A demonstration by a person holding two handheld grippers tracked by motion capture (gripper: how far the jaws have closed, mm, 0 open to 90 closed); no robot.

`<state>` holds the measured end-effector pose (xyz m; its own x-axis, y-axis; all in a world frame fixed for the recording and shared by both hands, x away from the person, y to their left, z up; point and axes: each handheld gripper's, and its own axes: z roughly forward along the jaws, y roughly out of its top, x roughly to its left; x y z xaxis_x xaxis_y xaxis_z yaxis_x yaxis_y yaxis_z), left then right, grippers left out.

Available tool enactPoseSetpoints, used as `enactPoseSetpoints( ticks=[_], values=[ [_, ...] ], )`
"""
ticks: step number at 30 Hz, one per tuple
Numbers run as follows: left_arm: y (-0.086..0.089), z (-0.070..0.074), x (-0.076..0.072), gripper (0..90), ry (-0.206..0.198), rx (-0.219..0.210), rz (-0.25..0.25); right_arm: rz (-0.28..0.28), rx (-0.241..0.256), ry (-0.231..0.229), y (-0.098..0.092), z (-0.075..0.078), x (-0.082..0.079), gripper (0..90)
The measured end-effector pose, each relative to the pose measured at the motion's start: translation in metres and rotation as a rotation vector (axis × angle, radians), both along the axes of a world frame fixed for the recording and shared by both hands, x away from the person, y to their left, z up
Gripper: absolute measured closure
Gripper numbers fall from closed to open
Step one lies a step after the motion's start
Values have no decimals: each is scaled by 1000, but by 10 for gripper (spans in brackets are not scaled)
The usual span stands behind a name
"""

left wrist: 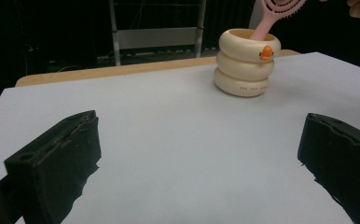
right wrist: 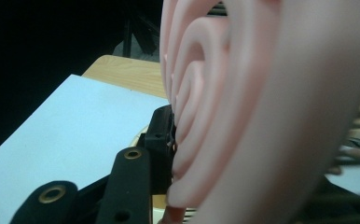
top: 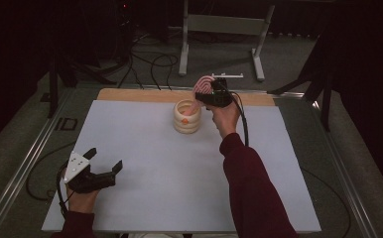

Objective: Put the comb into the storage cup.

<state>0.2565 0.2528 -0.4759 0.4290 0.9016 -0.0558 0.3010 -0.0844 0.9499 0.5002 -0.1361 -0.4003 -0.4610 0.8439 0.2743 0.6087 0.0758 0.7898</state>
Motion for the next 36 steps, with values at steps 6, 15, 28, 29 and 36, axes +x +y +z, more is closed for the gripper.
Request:
enactPoseSetpoints(
  ticks=[6,15,28,29,36],
  values=[
    [0,0,0,0,-2,-4,3,2,0,7,2,-3,0,638],
    [0,0,0,0,-3,-3,3,5,-7,5,6,-5,0,637],
    [1,0,0,1,-3,-2,5,4,-21,5,11,-8,0,638],
    [1,0,0,0,-3,-5,6,4,-25,5,12,-8,0,638],
    [1,0,0,0,-2,-6,6,13,-25,4,17,-9,-1,637]
  ],
)
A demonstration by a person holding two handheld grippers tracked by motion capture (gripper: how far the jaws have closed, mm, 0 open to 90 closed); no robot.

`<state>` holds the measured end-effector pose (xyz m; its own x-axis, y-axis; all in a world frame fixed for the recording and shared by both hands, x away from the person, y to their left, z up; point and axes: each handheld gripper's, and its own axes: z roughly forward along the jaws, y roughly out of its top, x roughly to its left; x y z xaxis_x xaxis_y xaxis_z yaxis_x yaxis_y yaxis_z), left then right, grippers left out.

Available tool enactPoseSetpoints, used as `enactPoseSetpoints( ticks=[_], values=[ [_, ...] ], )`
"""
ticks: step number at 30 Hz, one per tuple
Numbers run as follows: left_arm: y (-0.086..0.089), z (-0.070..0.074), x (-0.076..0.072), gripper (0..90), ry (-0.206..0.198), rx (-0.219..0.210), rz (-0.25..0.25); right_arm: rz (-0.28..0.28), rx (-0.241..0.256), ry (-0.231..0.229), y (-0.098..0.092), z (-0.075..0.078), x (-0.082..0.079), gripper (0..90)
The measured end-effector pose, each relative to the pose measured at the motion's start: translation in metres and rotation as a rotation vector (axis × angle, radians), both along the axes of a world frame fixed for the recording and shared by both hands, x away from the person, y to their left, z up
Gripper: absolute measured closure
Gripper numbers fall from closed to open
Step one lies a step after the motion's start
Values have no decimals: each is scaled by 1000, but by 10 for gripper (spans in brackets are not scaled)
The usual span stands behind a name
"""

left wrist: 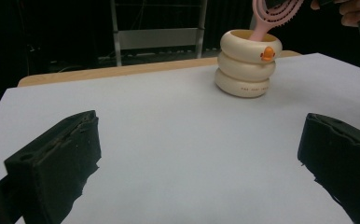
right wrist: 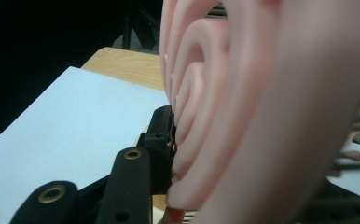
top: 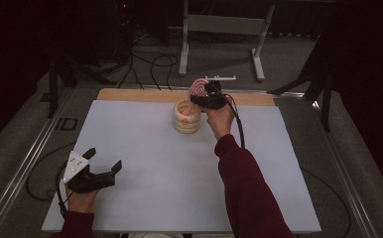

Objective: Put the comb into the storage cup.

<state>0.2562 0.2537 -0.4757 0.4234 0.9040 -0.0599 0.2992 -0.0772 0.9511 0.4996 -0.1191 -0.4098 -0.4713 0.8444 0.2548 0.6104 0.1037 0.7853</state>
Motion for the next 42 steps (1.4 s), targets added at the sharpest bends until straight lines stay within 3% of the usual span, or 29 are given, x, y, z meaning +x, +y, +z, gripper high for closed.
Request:
enactPoseSetpoints(
  ticks=[17,42],
  values=[
    [0,0,0,0,1,-2,-1,2,-15,8,7,-5,0,637],
    [0,0,0,0,3,1,0,-15,12,12,4,-8,-1,637]
  ],
)
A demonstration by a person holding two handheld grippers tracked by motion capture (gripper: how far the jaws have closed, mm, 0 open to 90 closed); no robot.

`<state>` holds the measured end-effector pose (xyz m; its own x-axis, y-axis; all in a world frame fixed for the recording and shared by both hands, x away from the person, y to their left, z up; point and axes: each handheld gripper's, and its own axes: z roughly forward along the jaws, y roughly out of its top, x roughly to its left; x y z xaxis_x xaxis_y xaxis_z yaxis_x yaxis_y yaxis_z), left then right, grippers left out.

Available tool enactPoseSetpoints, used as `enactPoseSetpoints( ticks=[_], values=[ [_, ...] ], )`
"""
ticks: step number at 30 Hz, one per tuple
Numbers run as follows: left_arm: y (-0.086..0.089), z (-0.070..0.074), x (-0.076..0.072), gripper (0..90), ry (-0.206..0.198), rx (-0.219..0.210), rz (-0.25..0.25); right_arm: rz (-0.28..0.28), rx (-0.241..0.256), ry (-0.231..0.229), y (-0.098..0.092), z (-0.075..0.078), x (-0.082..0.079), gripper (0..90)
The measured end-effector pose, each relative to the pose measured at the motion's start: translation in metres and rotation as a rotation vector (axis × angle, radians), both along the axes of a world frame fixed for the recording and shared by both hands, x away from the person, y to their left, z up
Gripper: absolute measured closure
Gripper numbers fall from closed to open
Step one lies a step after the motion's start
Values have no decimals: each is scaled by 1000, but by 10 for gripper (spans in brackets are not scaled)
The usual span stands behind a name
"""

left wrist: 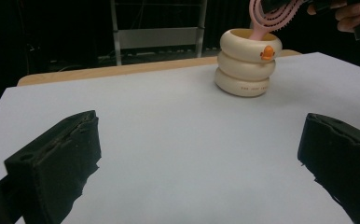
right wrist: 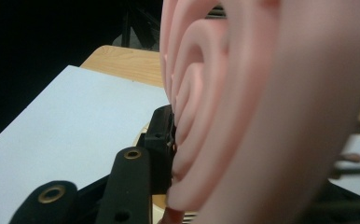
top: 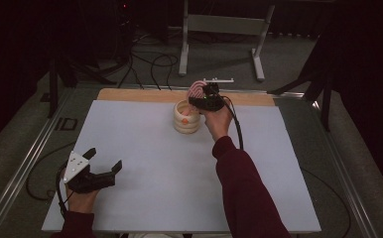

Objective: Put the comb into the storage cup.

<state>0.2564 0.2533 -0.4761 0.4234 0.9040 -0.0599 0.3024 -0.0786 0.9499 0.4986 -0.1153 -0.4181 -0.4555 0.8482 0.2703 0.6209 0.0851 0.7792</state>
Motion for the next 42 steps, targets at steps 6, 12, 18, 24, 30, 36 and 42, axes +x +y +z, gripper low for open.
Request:
enactPoseSetpoints(
  ticks=[6,12,18,24,30,36,42],
  values=[
    [0,0,0,0,0,-1,0,-11,5,4,-3,-2,0,636],
    [0,0,0,0,0,1,1,-13,7,11,-3,-6,0,636],
    [1,-1,0,0,1,1,1,-11,1,9,-2,-5,1,636],
    [1,0,0,0,1,1,2,-11,7,9,-2,-6,1,635],
    [1,-1,0,0,1,1,2,-10,17,13,-5,-7,1,635],
    [0,-1,0,0,2,2,2,-15,14,13,-8,-8,1,630],
    [0,-1,0,1,5,4,2,-16,7,10,-10,-9,1,624]
  ],
)
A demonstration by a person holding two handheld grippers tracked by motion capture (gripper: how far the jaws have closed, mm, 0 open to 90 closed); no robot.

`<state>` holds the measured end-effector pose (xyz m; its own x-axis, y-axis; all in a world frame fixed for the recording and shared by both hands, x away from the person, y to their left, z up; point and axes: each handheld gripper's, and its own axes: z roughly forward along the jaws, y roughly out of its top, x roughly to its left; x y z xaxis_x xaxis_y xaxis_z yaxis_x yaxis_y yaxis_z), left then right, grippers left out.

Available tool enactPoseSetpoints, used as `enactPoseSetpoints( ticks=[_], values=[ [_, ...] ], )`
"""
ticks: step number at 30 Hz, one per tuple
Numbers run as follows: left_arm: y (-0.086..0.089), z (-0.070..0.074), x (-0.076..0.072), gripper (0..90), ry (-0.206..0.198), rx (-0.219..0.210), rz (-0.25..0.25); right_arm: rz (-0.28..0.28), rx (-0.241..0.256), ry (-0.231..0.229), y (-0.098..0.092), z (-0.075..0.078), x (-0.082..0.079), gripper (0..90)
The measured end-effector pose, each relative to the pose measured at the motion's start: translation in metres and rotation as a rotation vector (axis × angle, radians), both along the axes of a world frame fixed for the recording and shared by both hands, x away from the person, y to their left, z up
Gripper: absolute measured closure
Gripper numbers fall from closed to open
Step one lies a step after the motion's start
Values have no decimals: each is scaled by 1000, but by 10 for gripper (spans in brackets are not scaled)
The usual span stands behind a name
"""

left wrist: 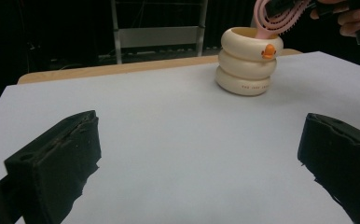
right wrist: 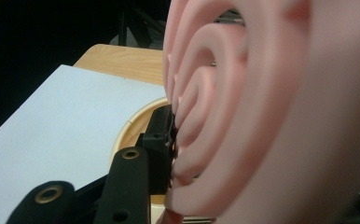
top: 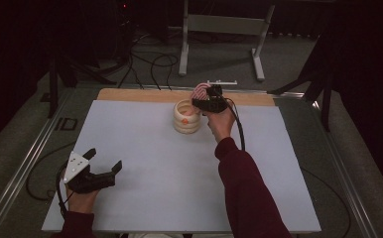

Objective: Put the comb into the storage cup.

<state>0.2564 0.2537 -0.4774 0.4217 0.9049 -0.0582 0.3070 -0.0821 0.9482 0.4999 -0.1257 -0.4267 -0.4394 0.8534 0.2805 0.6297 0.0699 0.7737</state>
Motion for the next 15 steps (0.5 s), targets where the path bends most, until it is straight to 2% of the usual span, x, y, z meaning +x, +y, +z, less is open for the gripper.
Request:
enactPoseSetpoints(
  ticks=[5,15],
  values=[
    [-1,0,0,1,1,-1,-2,5,-1,-3,-2,0,0,618],
    [-2,-1,1,0,1,-2,-3,9,-35,-27,-6,2,-1,534]
  ],
)
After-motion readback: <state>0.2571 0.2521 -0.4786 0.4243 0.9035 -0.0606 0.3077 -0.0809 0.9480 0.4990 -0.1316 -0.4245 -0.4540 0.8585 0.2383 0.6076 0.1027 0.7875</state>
